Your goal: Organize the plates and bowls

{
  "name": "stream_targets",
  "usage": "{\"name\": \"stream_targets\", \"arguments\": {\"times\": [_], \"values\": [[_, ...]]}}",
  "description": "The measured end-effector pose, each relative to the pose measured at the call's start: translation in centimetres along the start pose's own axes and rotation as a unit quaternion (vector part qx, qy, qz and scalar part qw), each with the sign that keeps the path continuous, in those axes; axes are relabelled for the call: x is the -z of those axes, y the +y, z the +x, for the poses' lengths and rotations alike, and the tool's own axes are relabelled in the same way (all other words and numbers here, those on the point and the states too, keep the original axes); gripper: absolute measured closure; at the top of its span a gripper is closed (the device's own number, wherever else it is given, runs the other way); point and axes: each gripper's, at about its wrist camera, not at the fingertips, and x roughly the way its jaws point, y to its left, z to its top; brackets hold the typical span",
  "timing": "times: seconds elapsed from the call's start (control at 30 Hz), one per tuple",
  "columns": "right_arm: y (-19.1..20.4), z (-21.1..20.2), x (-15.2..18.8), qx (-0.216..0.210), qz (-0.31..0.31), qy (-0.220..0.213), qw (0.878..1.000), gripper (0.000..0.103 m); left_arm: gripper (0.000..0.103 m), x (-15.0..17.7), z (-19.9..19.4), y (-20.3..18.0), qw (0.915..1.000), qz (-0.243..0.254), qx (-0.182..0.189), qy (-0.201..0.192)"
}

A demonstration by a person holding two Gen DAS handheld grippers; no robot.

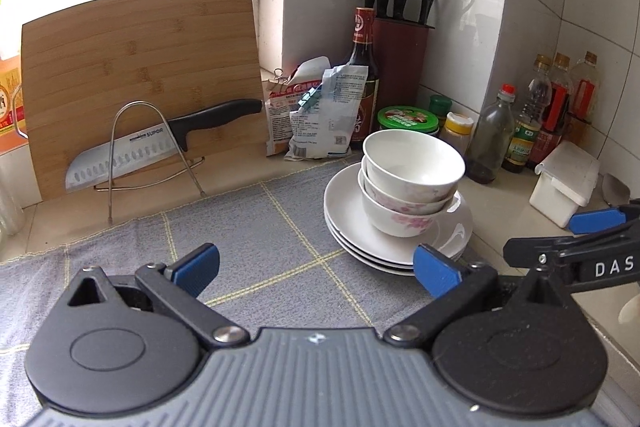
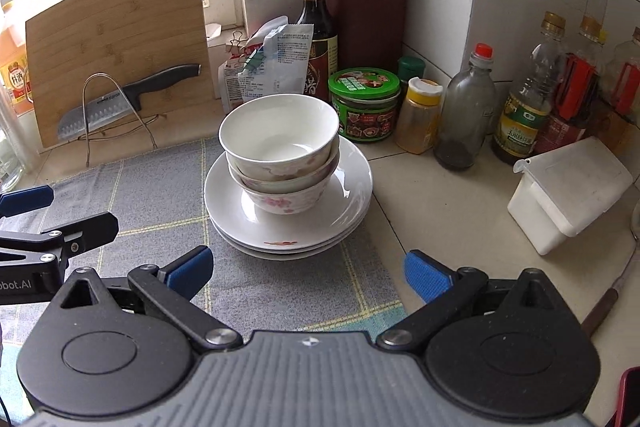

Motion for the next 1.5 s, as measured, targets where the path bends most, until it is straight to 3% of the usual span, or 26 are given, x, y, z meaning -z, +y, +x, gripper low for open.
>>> {"name": "stream_targets", "arguments": {"times": [1.5], "values": [[0.7, -1.2, 0.4, 0.002, 0.013, -0.01, 1.0, 0.0, 0.001, -0.5, -0.8, -1.1, 0.9997, 0.002, -0.025, 0.006]]}}
